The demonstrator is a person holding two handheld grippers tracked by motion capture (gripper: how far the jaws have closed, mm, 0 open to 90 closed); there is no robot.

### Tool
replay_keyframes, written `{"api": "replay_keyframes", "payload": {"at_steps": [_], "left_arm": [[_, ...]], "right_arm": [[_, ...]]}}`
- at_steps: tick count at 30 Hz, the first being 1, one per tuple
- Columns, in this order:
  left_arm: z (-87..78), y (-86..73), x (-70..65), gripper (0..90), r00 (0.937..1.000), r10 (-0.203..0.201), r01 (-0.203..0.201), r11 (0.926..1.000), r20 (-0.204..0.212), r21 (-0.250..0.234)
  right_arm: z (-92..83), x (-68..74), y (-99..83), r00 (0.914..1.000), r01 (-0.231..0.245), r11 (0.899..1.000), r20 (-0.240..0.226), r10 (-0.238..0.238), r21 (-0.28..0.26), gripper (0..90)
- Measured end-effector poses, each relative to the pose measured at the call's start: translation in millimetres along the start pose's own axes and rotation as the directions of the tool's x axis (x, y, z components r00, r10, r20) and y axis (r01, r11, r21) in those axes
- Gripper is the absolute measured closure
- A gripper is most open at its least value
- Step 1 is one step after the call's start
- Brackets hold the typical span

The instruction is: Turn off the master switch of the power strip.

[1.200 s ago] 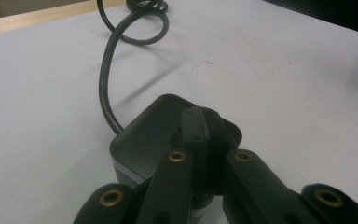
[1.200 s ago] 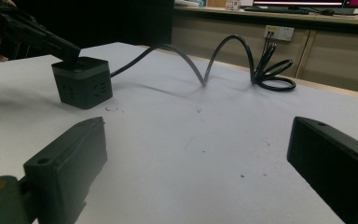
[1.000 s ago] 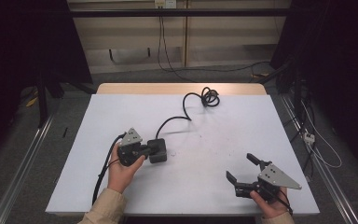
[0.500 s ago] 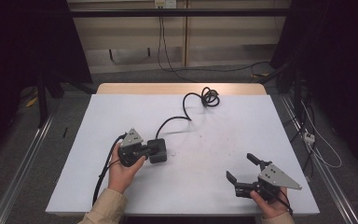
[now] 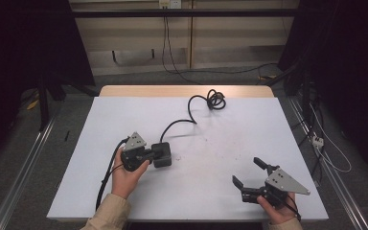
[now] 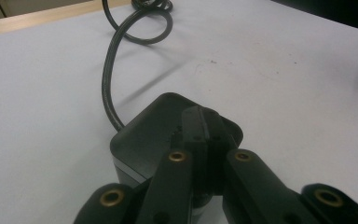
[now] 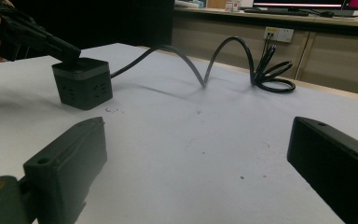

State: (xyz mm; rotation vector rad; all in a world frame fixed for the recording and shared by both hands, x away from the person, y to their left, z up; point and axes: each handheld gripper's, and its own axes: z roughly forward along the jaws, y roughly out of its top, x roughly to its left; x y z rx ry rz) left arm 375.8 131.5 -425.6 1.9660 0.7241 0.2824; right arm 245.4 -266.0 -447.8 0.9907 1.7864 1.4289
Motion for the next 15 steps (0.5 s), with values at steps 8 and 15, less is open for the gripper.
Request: {"api": "replay_keyframes", "payload": {"at_steps": [8,15], "left_arm": [[-0.1,-0.2,0.6,90.0,0.9998,-0.019,0.019,0.9998,0.001,-0.002],[-1.4,-0.5,0.1,90.0,0.9991,-0.043,0.043,0.9985,0.006,-0.033]], "right_arm": [[0.0,-0.5,0.1,1.0,0.0,1.0,0.0,0.0,-0.001,4.4],[0.0,-0.2,0.3,1.0,-0.001,1.0,-0.001,0.001,-0.002,4.3]]}}
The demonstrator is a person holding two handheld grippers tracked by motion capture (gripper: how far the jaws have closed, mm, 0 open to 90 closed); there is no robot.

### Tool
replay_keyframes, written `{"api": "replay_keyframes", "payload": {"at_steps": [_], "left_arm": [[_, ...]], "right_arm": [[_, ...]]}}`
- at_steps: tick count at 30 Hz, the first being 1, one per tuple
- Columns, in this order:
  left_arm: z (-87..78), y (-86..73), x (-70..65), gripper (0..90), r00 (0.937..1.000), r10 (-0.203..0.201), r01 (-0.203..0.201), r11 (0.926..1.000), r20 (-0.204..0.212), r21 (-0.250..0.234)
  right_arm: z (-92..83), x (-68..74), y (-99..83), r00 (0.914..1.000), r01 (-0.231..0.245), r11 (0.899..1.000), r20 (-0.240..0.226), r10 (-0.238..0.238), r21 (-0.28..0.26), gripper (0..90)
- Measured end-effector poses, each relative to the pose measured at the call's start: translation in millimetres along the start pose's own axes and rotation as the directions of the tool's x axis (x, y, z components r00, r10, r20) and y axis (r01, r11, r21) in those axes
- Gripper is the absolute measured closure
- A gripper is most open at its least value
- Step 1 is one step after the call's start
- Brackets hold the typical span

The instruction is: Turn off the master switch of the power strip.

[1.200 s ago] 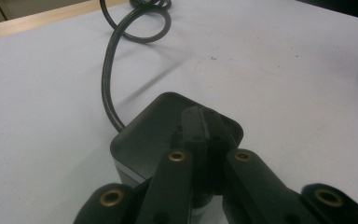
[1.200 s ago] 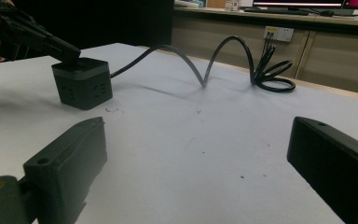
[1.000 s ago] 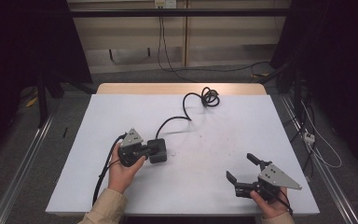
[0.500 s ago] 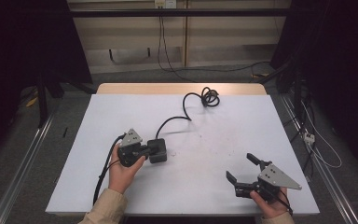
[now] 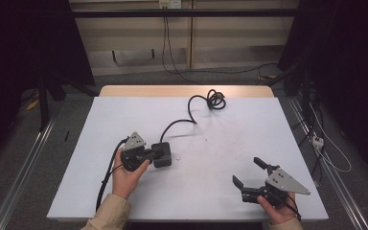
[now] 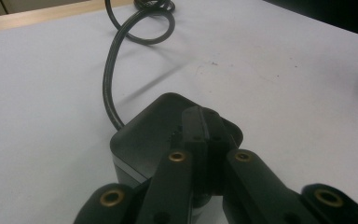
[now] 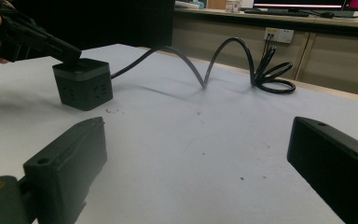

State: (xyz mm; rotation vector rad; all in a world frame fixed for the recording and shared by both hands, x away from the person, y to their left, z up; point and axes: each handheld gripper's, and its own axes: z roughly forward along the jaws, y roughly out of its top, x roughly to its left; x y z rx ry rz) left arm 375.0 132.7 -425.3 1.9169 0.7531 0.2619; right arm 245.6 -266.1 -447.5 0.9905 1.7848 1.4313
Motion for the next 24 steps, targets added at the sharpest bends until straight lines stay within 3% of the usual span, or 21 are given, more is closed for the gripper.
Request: {"api": "replay_keyframes", "payload": {"at_steps": [24], "left_arm": [[-1.2,1.2,-0.1,90.0,1.0,-0.001,0.001,1.0,0.003,0.0]], "right_arm": [[1.0,0.1,-0.4,1.0,0.0,1.0,-0.005,0.0,0.0,4.3]]}}
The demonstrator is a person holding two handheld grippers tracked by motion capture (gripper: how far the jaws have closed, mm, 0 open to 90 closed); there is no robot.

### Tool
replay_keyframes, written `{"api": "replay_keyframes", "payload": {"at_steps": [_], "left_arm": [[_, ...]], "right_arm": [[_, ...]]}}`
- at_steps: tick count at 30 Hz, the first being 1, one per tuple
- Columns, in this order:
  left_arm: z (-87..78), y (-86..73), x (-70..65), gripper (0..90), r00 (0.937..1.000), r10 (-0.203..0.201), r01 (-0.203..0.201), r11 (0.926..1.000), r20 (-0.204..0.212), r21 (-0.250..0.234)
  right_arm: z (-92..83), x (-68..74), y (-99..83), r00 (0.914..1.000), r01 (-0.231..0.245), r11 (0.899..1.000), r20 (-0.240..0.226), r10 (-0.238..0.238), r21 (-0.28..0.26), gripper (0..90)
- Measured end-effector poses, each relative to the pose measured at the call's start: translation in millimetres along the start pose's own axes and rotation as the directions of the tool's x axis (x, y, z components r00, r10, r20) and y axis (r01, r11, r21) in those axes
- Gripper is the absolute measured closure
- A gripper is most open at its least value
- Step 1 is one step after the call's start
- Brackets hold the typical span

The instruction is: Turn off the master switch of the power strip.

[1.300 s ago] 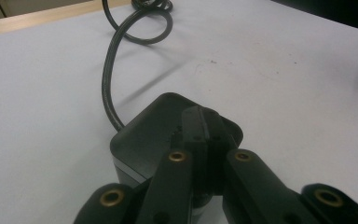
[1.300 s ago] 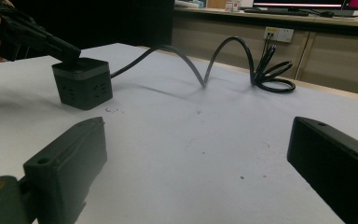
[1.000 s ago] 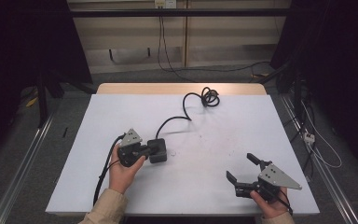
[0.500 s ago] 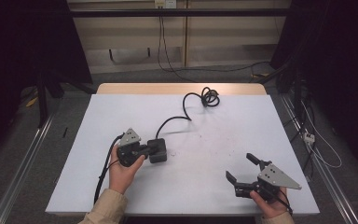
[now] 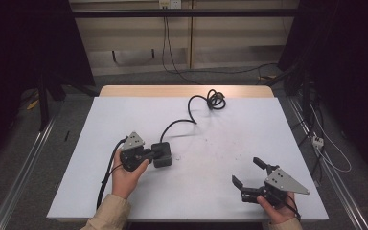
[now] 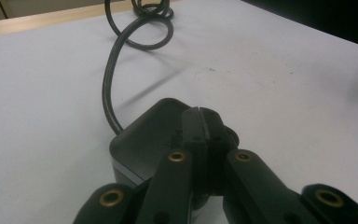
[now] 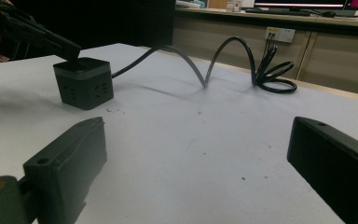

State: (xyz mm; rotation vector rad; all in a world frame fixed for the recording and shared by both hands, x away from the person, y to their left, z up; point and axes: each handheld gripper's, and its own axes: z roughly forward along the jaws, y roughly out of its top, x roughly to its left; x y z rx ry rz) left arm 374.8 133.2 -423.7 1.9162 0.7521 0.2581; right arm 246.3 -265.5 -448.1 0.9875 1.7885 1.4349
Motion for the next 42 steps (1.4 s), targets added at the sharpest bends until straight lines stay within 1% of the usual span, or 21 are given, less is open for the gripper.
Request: {"api": "replay_keyframes", "payload": {"at_steps": [1,3,5,7,9,10,12,16,19,24,29,32,36,40,42], "left_arm": [[-0.2,0.3,0.0,90.0,1.0,-0.005,0.005,1.0,0.005,-0.003],[-1.5,1.1,1.0,90.0,1.0,-0.001,0.001,0.9999,0.0,-0.011],[-2.6,1.2,2.0,89.4,0.9997,-0.024,0.024,0.9995,0.007,-0.022],[-3.2,1.4,2.9,83.7,0.9993,-0.036,0.036,0.9991,0.014,-0.023],[-3.8,1.7,2.3,77.6,0.9988,-0.047,0.048,0.9985,0.008,-0.028],[-4.1,2.1,2.7,74.8,0.9988,-0.047,0.047,0.9985,0.016,-0.026],[-4.4,2.6,2.1,70.1,0.9987,-0.048,0.049,0.9984,0.014,-0.027],[-4.8,3.5,2.1,64.8,0.9989,-0.043,0.043,0.9987,0.021,-0.025],[-5.2,3.9,2.1,59.7,0.9985,-0.049,0.05,0.9984,0.022,-0.027],[-6.5,4.0,3.7,53.6,0.9987,-0.049,0.049,0.9986,0.017,-0.021],[-7.5,4.1,3.7,47.3,0.9983,-0.052,0.053,0.9984,0.024,-0.021],[-7.8,3.9,4.8,41.3,0.9978,-0.06,0.06,0.9981,0.029,-0.016],[-8.7,4.2,4.9,37.3,0.9974,-0.061,0.062,0.9979,0.038,-0.021],[-9.1,4.5,4.6,32.4,0.9973,-0.06,0.061,0.9981,0.041,-0.012],[-9.7,4.5,4.7,30.1,0.9972,-0.06,0.06,0.9982,0.045,-0.008]], "right_arm": [[0.0,0.0,0.0,1.0,0.001,1.0,0.001,-0.001,0.001,4.3],[-0.3,0.0,0.0,1.0,0.0,1.0,0.0,0.0,0.001,4.3],[-0.6,-0.1,0.2,1.0,-0.001,1.0,0.002,0.001,0.001,4.3],[-0.5,-0.1,0.3,1.0,-0.001,1.0,0.002,0.001,0.001,4.3],[0.0,0.0,0.2,1.0,0.0,1.0,-0.002,0.0,-0.001,4.3],[0.1,0.1,0.3,1.0,0.0,1.0,-0.003,0.0,-0.002,4.3],[0.1,0.5,0.6,1.0,0.001,1.0,-0.005,-0.001,-0.004,4.3],[0.1,0.5,0.6,1.0,0.001,1.0,-0.005,-0.001,-0.003,4.3],[-0.1,0.3,0.5,1.0,0.001,1.0,-0.003,-0.001,-0.003,4.3],[0.1,0.3,0.6,1.0,0.002,1.0,-0.006,-0.002,-0.003,4.3],[0.1,0.2,0.6,1.0,0.0,1.0,-0.004,0.0,-0.004,4.3],[0.1,0.3,0.6,1.0,0.001,1.0,-0.005,-0.001,-0.003,4.3],[-0.2,-0.1,0.6,1.0,-0.002,1.0,-0.002,0.002,-0.004,4.3],[-0.8,-0.3,0.0,1.0,0.003,1.0,-0.002,-0.003,0.001,4.3],[-1.3,-0.4,0.8,1.0,0.001,1.0,-0.001,-0.001,-0.005,4.3]]}}
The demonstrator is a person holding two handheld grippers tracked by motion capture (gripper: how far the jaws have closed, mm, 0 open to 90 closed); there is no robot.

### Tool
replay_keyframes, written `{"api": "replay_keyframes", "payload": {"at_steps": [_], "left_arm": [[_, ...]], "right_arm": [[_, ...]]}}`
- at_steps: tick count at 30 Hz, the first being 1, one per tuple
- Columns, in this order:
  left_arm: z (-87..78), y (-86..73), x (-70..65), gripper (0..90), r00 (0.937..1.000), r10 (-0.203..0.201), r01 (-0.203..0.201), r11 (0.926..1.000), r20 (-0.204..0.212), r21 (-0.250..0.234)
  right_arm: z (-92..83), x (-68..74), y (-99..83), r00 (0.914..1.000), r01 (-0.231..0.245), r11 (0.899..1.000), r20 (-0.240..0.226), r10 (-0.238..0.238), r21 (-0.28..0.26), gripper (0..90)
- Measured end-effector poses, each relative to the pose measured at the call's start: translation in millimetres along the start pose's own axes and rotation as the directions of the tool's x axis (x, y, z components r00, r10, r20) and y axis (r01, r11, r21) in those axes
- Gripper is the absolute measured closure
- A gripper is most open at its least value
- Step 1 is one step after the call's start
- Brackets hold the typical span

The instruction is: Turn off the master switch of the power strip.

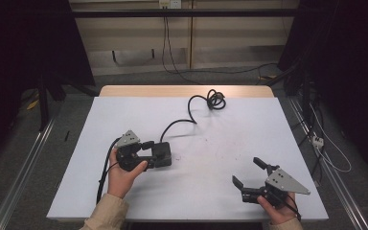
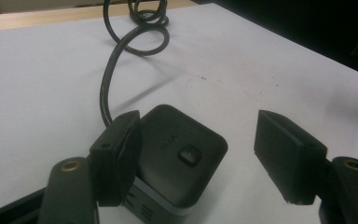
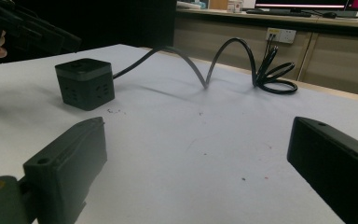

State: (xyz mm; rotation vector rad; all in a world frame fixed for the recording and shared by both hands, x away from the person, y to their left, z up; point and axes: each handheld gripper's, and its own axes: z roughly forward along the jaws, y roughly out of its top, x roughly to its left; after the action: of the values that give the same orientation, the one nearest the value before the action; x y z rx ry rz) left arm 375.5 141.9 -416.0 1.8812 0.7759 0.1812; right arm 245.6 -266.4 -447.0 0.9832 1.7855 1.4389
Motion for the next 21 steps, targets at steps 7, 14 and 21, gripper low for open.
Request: {"api": "replay_keyframes", "payload": {"at_steps": [7,14,21], "left_arm": [[-5.1,-0.2,1.1,21.2,1.0,0.001,-0.001,1.0,-0.006,-0.004],[-8.6,-1.0,1.8,18.8,1.0,-0.001,0.001,1.0,0.009,0.001],[-13.6,-2.6,2.8,13.9,0.9999,-0.003,0.003,1.0,0.013,-0.005]], "right_arm": [[0.5,0.1,-0.1,1.0,0.0,1.0,-0.001,0.0,0.001,4.3],[0.2,-0.1,0.1,1.0,0.0,1.0,0.0,0.0,-0.001,4.3],[0.1,-0.4,0.3,1.0,0.0,1.0,0.0,0.0,-0.002,4.3]]}}
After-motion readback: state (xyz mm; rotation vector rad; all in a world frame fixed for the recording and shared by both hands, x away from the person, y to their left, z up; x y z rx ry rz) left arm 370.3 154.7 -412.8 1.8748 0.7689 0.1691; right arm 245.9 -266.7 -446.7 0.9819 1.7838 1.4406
